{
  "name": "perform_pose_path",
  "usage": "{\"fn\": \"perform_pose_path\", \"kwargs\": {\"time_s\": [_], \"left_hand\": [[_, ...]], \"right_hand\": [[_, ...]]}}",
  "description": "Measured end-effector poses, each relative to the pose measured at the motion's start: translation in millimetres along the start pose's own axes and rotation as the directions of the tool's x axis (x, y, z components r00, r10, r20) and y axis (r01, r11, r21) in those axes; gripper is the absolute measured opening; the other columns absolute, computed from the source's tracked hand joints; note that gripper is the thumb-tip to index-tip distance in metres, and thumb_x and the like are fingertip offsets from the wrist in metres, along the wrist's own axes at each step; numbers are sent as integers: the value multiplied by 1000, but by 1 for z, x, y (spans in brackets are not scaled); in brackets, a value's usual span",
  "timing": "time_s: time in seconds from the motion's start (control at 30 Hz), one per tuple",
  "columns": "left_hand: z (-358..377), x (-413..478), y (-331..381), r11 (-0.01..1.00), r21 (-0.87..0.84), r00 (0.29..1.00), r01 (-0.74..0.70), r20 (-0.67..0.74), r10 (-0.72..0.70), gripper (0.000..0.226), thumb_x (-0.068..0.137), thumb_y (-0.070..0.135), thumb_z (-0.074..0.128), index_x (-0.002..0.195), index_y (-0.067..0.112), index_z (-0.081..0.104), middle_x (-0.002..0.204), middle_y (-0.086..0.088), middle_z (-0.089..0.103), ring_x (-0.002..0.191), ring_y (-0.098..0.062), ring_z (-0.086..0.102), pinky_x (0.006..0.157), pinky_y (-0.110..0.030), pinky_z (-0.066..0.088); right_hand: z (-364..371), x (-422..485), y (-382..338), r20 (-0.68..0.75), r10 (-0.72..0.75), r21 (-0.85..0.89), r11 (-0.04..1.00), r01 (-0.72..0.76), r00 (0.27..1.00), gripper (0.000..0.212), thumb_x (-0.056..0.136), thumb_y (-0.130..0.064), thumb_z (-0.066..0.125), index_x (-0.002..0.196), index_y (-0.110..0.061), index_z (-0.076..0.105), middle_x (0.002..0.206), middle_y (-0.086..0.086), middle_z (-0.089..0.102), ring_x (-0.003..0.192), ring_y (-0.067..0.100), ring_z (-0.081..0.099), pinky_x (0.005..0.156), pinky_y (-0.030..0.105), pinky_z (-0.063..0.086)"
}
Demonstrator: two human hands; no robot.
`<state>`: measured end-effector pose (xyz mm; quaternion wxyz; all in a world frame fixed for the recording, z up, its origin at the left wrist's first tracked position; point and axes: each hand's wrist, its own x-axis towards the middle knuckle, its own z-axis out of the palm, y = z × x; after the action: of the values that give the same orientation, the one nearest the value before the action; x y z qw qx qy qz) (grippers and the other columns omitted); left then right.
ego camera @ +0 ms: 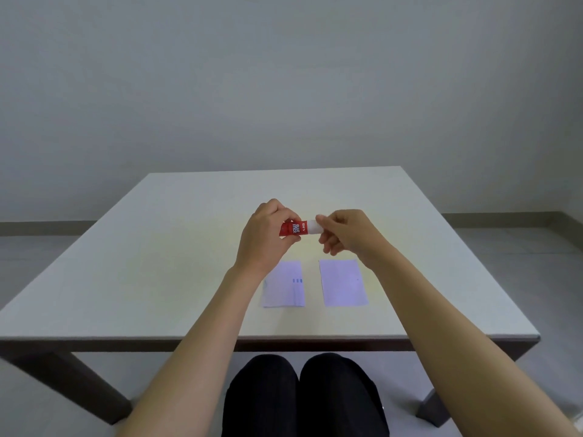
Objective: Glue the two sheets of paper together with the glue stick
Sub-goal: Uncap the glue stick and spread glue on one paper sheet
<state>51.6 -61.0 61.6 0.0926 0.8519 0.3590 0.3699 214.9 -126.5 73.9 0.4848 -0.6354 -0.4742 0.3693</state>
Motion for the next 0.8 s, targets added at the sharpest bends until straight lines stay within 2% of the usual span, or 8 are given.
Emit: {"fn": "perform_pose_path", "kwargs": {"time_s": [0.07,0.17,0.27,0.4,0.5,0.6,0.7,0.8], "left_hand": [[0,0,-4,1000,-7,1000,29,9,-29,25,70,18,79,93,18,70,88,5,56,80,-15,54,67,-26,44],[1,-4,-9,990,-81,992,117,55,-113,21,73,25,76,92,16,72,84,-2,62,74,-21,60,68,-34,50],[4,-8,-15,952,-183,970,245,44,-241,16,79,26,71,88,14,73,76,-5,66,70,-19,66,70,-35,54],[2,-14,-22,839,-369,911,401,65,-407,6,76,20,74,81,22,70,65,21,67,57,8,64,56,-4,43],[4,-16,-24,750,-467,867,468,80,-492,10,76,22,72,73,30,67,73,24,70,71,5,68,69,-11,47],[5,-16,-21,564,-674,828,477,130,-545,9,78,15,71,77,23,71,87,6,73,85,-16,72,78,-25,55],[7,-15,-15,309,-837,795,452,220,-566,13,81,7,69,79,18,73,85,1,75,81,-15,74,73,-22,58],[12,-15,-11,125,-893,748,431,277,-603,7,82,8,68,87,10,71,89,-4,74,83,-15,74,77,-24,58]], "right_hand": [[-1,3,1,22,-125,-39,991,125,992,7,86,-8,63,92,-3,64,81,9,66,63,18,65,61,26,56],[-8,12,3,-16,-215,-77,974,213,977,17,82,-1,65,94,-12,67,89,4,65,71,18,65,73,29,55],[-23,30,12,-147,-162,-87,985,151,976,18,83,-3,63,94,-16,68,87,2,64,71,21,65,73,32,51],[-40,53,44,-297,-136,-413,911,2,945,25,83,-8,62,108,-7,66,89,6,60,79,23,58,64,27,44],[-47,59,71,-290,-106,-596,798,-93,951,35,87,-9,56,122,-3,58,107,15,60,102,32,58,83,35,45],[-48,59,88,-277,-74,-650,748,-130,958,37,91,-11,49,125,-1,58,123,19,57,114,34,54,92,36,43],[-48,56,91,-230,-60,-691,713,-120,971,43,92,-11,46,134,-4,49,126,19,54,116,35,52,92,37,44],[-45,44,76,-177,-112,-760,647,-63,978,65,88,-18,61,145,-11,30,133,19,43,115,35,50,91,38,44]]}}
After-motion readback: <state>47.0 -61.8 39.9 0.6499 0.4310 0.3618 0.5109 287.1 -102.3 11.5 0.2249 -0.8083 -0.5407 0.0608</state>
